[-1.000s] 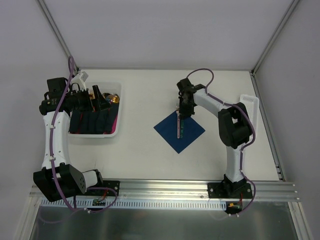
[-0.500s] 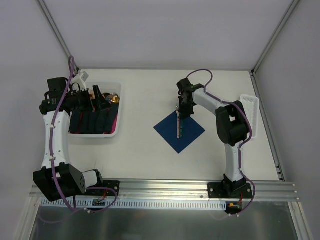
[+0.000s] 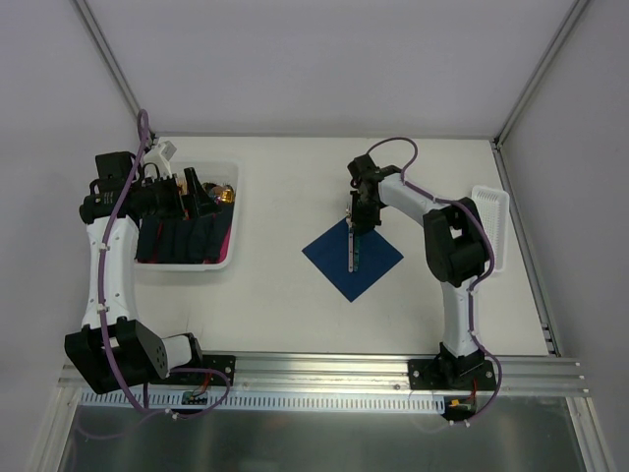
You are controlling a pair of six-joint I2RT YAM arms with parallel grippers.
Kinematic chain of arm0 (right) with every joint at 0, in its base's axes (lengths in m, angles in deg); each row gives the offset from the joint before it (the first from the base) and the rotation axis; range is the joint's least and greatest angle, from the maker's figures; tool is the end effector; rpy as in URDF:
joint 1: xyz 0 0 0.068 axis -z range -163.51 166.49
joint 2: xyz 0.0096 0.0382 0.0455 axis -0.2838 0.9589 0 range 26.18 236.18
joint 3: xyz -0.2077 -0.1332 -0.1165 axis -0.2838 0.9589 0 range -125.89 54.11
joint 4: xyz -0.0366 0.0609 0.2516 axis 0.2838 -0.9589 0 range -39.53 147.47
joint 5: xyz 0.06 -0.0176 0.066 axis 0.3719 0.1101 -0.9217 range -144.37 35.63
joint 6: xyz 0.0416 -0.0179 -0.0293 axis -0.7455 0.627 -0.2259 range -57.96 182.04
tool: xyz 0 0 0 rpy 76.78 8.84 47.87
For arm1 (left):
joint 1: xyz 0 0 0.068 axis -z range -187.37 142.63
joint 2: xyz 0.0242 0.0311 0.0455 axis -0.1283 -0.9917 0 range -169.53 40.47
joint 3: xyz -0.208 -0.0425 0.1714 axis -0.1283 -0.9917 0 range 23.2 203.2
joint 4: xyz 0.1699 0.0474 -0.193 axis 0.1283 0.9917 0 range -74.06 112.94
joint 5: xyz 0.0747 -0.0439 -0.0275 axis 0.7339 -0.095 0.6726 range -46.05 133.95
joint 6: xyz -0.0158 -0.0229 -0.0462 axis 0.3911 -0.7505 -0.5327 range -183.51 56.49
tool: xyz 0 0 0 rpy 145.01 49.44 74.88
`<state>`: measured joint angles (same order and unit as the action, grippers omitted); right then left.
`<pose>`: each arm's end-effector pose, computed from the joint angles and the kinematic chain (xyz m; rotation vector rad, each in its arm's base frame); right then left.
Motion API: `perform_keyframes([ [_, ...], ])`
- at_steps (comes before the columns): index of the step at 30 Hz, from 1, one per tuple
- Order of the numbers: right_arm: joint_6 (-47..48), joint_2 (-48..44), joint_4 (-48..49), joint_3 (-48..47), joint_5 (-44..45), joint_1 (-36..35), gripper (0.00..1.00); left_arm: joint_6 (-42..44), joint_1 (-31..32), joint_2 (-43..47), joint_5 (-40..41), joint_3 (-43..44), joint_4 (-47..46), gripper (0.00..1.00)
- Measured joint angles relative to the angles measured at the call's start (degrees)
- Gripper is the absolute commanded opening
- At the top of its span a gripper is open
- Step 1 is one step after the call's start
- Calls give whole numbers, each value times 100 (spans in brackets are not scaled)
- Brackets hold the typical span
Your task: Place the utensils on the paper napkin and roll it up
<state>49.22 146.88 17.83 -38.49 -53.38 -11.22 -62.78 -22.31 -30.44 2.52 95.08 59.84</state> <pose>0.3905 0.2043 0.1766 -0.3537 2.7438 0.1661 0.2490 0.0420 0.3586 0.0856 2.1826 -0.6795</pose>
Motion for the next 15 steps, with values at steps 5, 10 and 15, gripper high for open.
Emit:
perform_keyframes([
  [5,2,13,0,0,-17,4,23,0,2,0,0,0,0,99],
  [10,2,13,0,0,-22,4,27,0,2,0,0,0,0,99],
  [15,-7,13,0,0,-149,9,28,0,9,0,-2,0,0,99],
])
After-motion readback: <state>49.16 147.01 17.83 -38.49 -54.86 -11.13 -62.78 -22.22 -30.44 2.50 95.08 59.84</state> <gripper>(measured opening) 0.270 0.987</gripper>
